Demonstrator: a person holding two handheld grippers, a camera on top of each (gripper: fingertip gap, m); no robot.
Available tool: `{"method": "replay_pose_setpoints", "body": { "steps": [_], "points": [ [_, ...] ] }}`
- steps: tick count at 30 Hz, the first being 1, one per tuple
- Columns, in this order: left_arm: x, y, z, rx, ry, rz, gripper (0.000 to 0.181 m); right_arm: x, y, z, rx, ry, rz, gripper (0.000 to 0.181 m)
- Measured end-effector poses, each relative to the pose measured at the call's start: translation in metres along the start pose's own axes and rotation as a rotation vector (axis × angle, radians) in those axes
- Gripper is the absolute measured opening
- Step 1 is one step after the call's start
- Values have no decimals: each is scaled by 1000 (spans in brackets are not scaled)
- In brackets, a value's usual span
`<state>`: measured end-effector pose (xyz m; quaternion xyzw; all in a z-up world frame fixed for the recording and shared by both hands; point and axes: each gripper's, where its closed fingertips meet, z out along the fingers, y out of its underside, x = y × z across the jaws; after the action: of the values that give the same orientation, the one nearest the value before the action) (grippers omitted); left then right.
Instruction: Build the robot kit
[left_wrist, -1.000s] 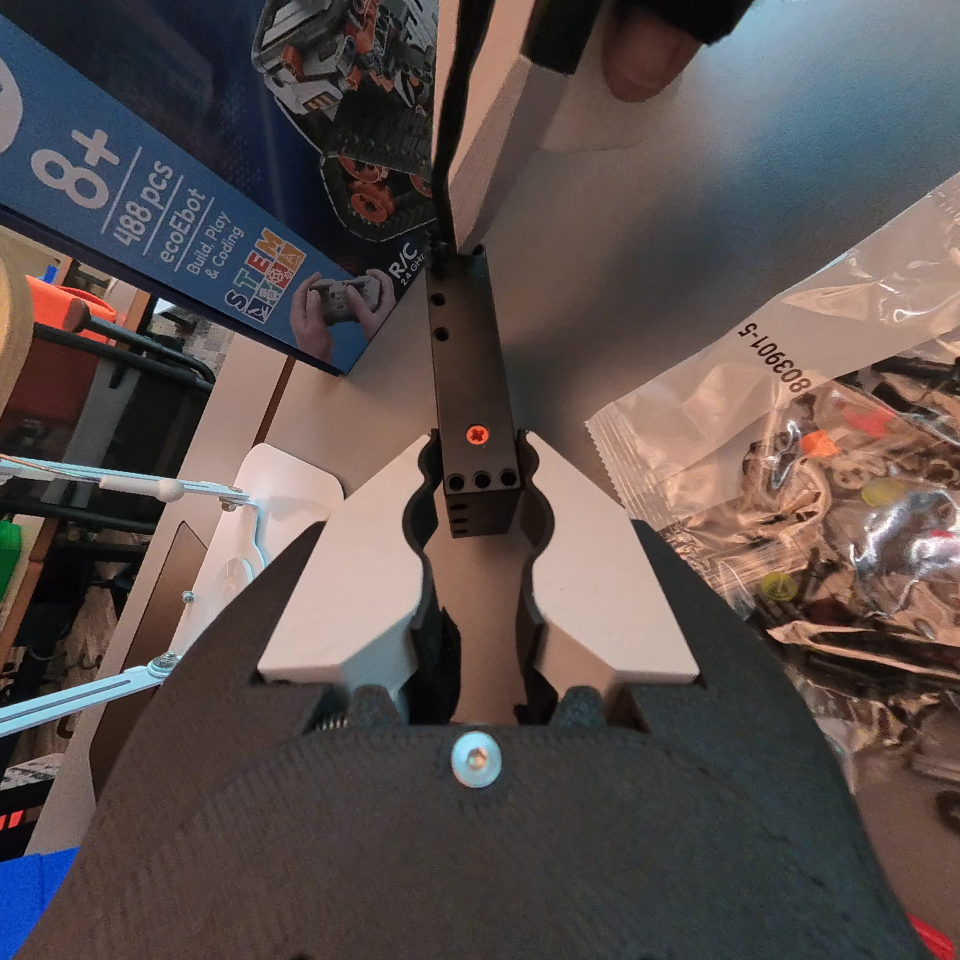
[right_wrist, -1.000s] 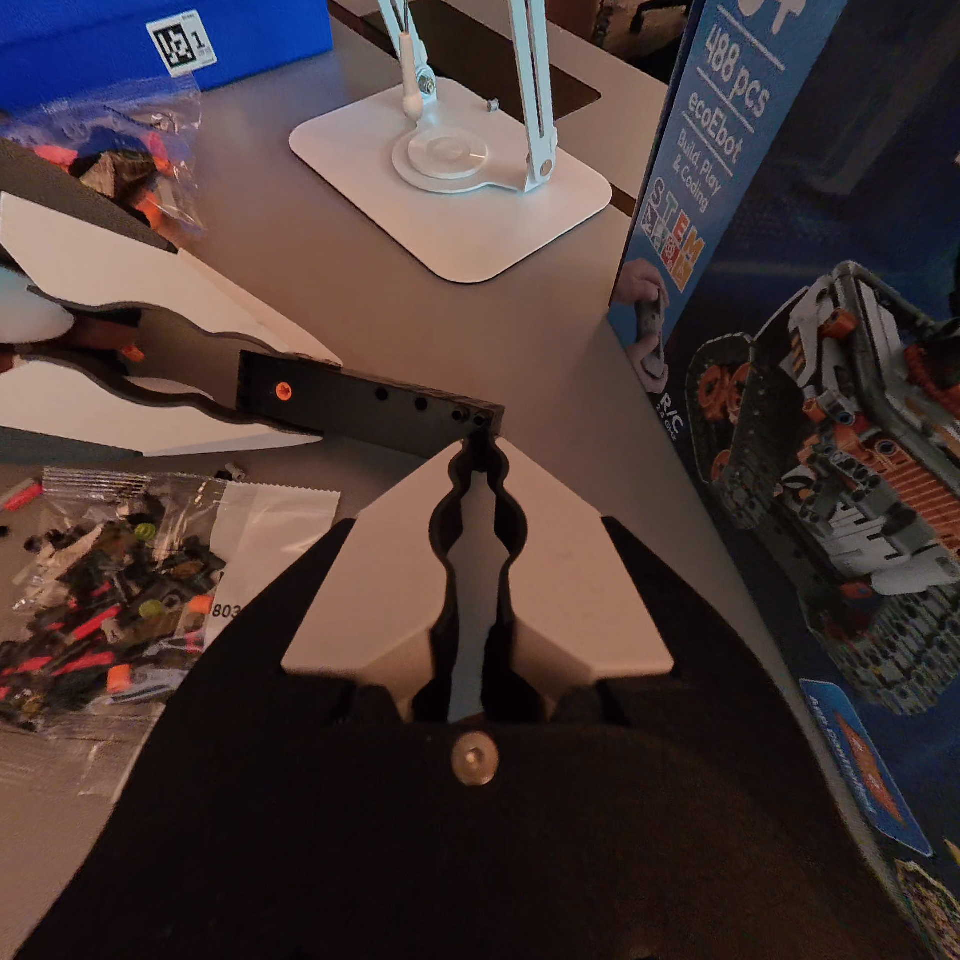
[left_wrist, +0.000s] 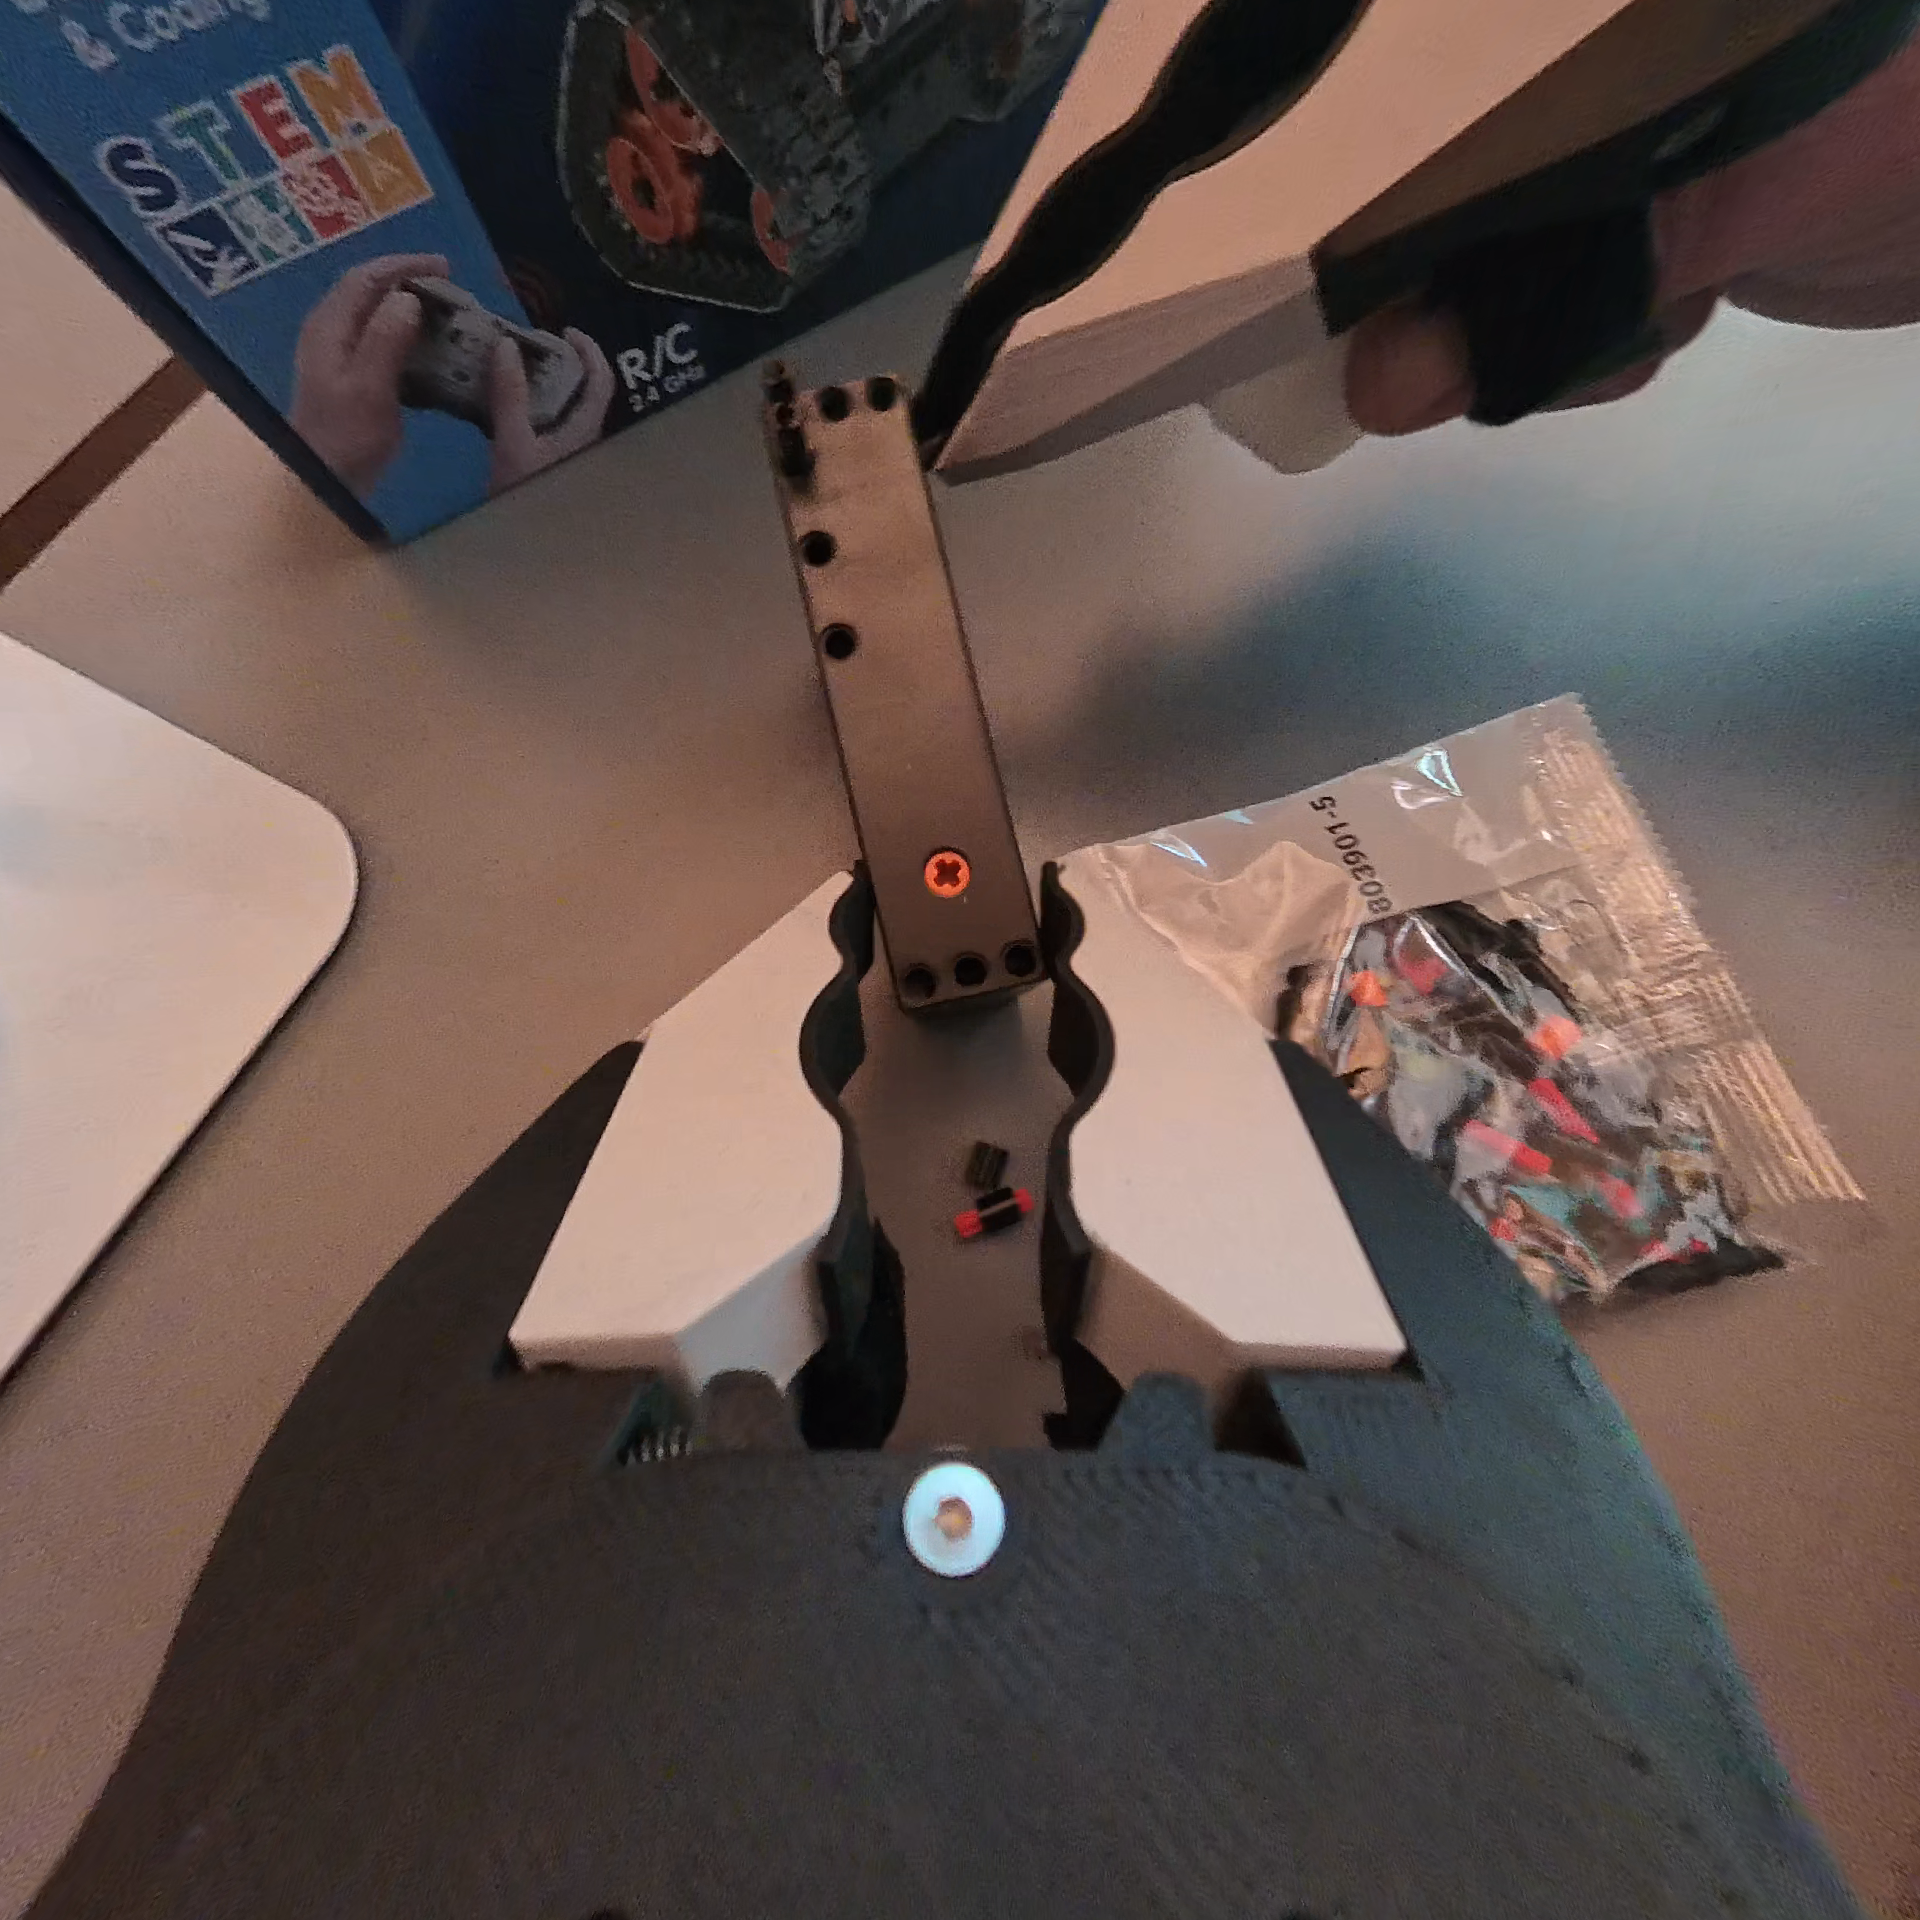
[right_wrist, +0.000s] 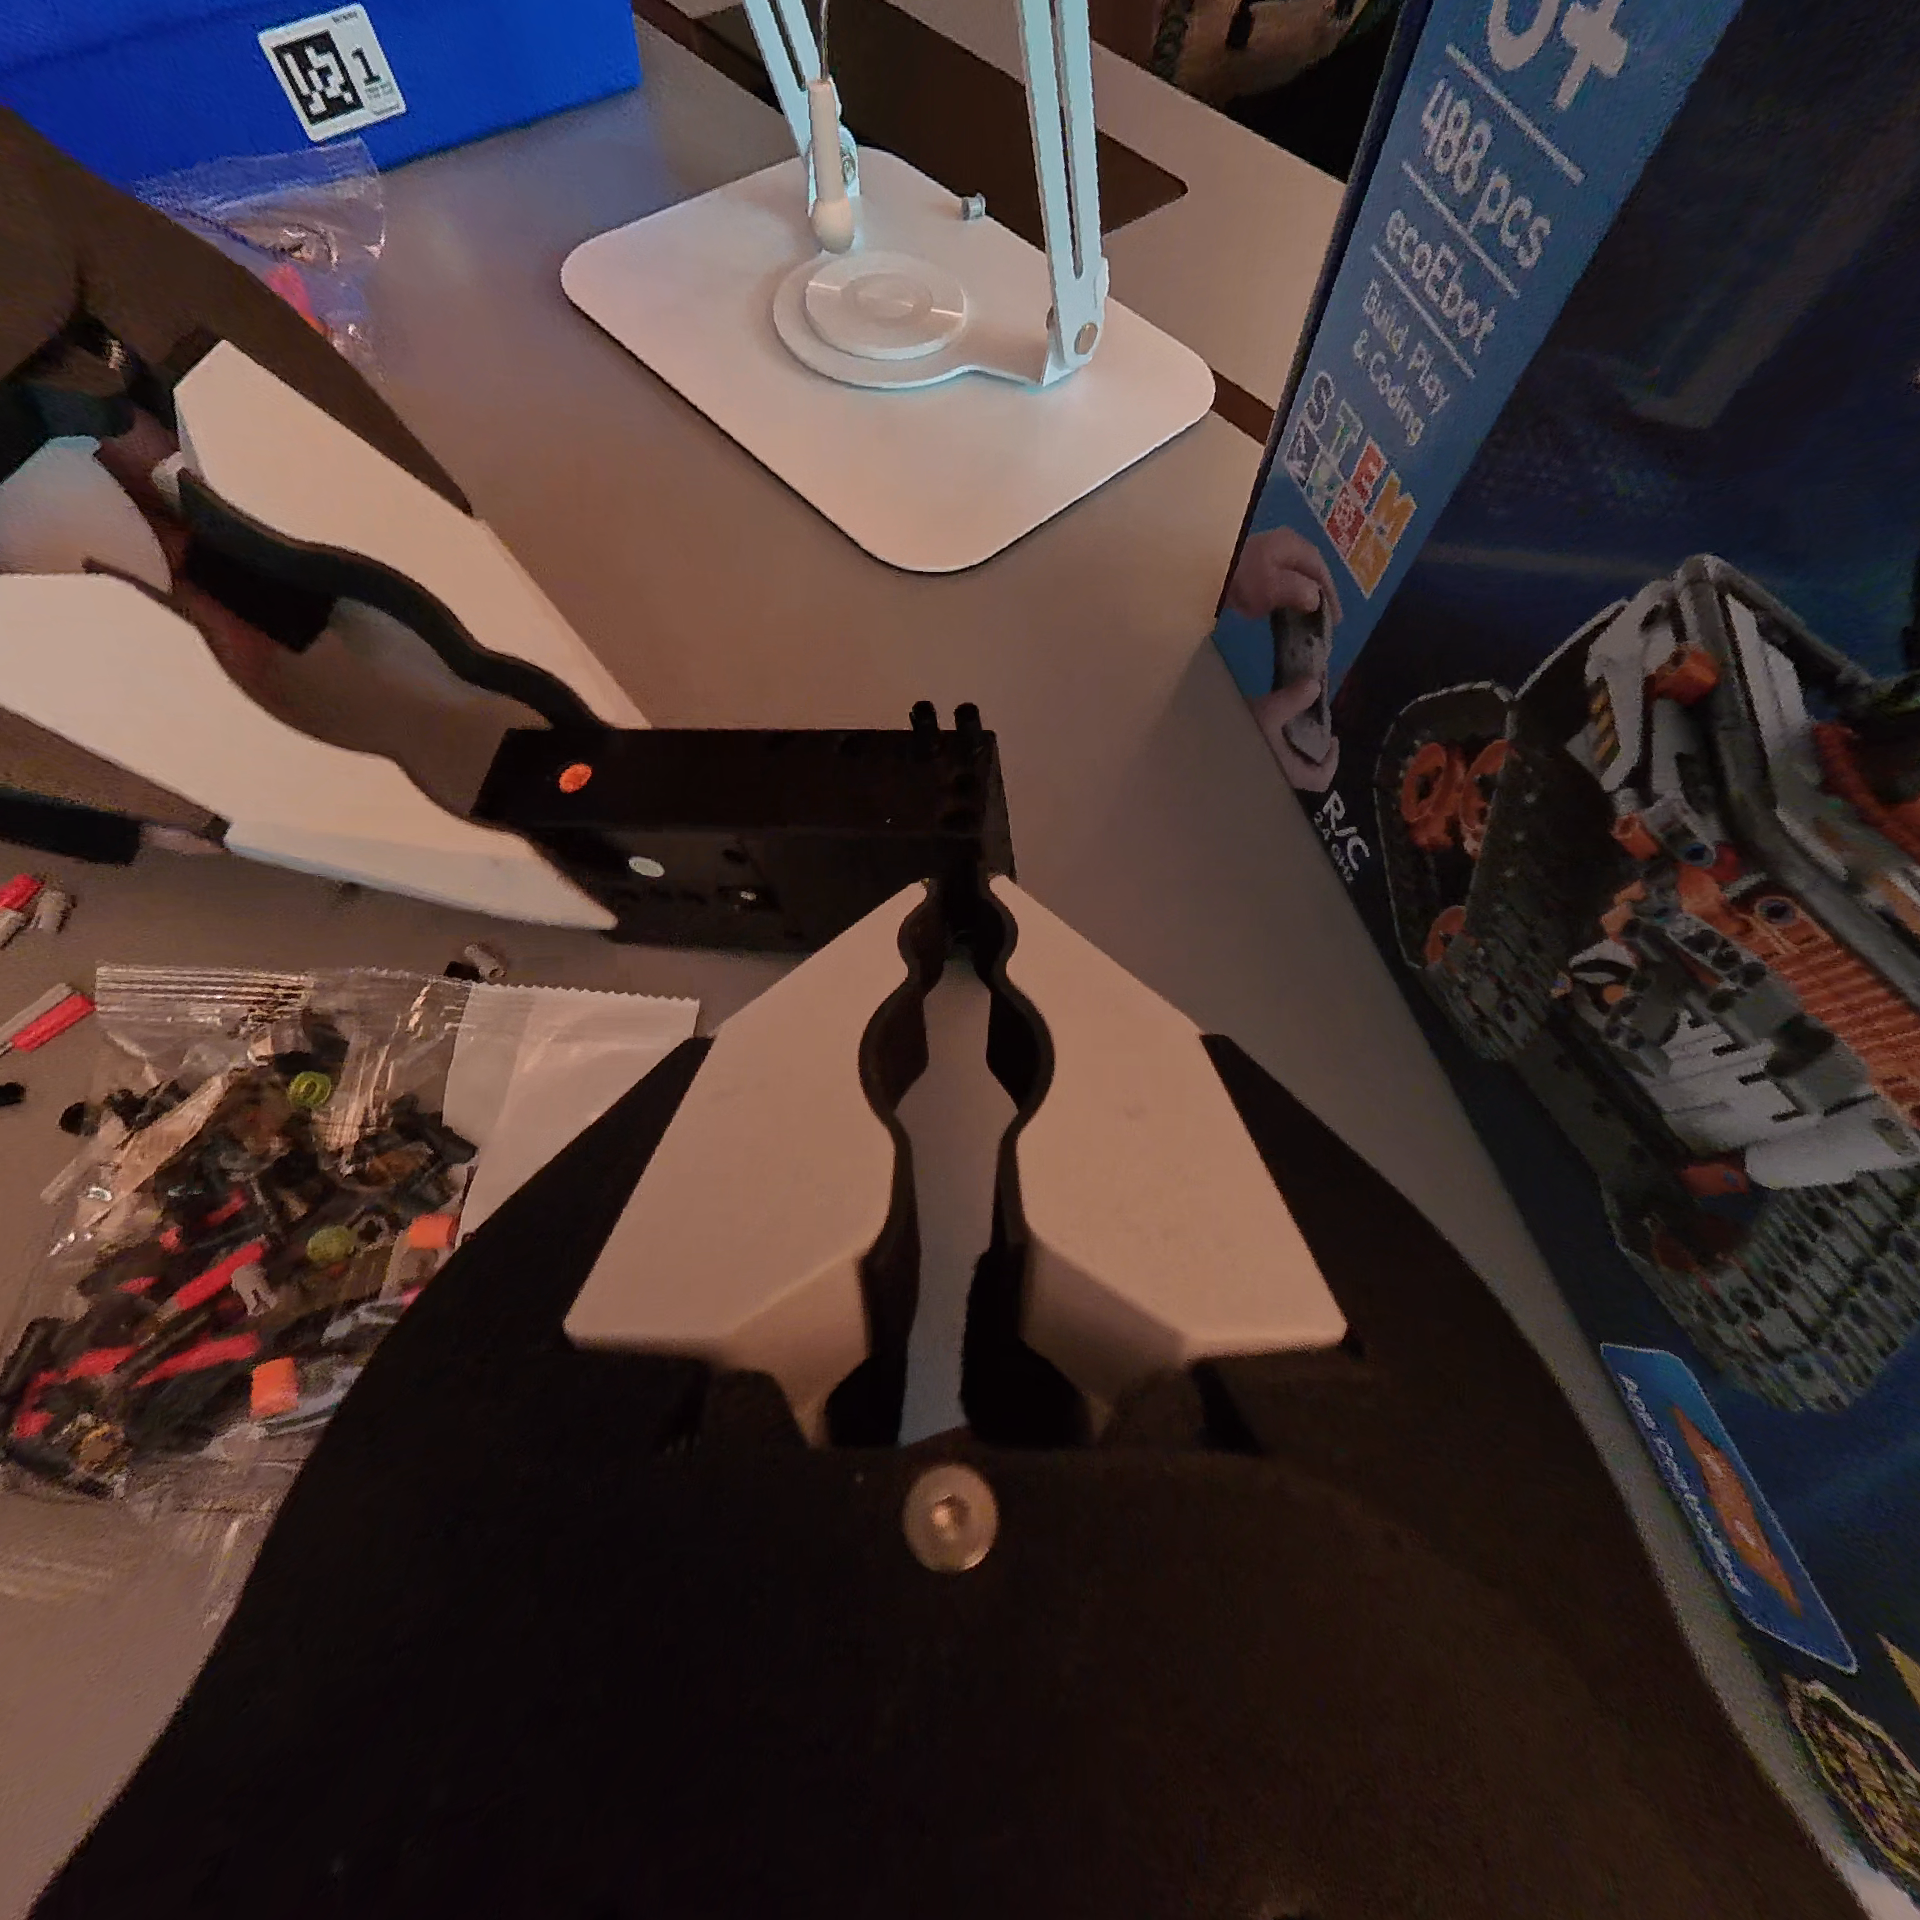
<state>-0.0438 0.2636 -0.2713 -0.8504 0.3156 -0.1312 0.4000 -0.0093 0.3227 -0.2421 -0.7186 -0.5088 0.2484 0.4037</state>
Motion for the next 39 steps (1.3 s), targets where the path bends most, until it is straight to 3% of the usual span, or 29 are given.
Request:
{"method": "replay_pose_setpoints", "body": {
  "steps": [7,12,15,18,21,24,31,39],
  "points": [
    [31,-2,-2,-17,105,11,39,-3,3,6,-11,-10,-8,2],
    [23,-10,-18,45,105,26,44,-1,0,-1,0,-4,-32,2],
    [10,-38,-42,193,-38,213,34,-10,-15,-20,71,-87,-9,2],
    [15,-66,-61,352,-208,502,26,-46,-41,-44,201,-333,80,1],
    [26,-71,-65,401,-357,744,22,-76,-55,-59,257,-521,141,2],
    [36,-73,-69,458,-419,864,16,-89,-56,-62,250,-616,173,2],
    [36,-77,-79,492,-508,922,7,-92,-60,-63,268,-681,254,3],
    [10,-78,-83,440,-591,751,5,-81,-79,-48,375,-521,316,3]
  ]
}}
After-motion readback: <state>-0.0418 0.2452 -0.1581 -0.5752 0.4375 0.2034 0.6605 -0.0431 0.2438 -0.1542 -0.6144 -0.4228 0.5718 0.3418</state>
